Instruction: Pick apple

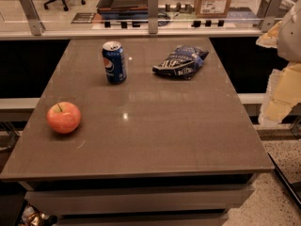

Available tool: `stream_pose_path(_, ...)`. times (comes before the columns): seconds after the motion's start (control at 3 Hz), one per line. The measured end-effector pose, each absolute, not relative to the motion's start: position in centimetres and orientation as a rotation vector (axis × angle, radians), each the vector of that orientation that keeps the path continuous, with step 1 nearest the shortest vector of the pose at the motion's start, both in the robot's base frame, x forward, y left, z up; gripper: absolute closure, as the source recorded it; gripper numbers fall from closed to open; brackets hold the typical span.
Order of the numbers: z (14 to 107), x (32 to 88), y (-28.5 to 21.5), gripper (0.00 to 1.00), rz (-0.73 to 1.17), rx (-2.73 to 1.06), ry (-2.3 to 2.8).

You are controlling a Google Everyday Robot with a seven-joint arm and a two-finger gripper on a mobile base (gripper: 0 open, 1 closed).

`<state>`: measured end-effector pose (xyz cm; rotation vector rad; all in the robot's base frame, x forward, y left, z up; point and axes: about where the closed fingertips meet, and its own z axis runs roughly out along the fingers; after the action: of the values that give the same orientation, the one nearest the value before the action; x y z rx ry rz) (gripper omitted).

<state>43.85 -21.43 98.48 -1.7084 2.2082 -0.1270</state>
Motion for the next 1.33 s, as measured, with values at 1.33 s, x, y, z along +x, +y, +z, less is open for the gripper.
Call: stream_pose_path(1.33, 97.1, 44.8, -16.0, 0.00, 0.075, -1.562, 2.056)
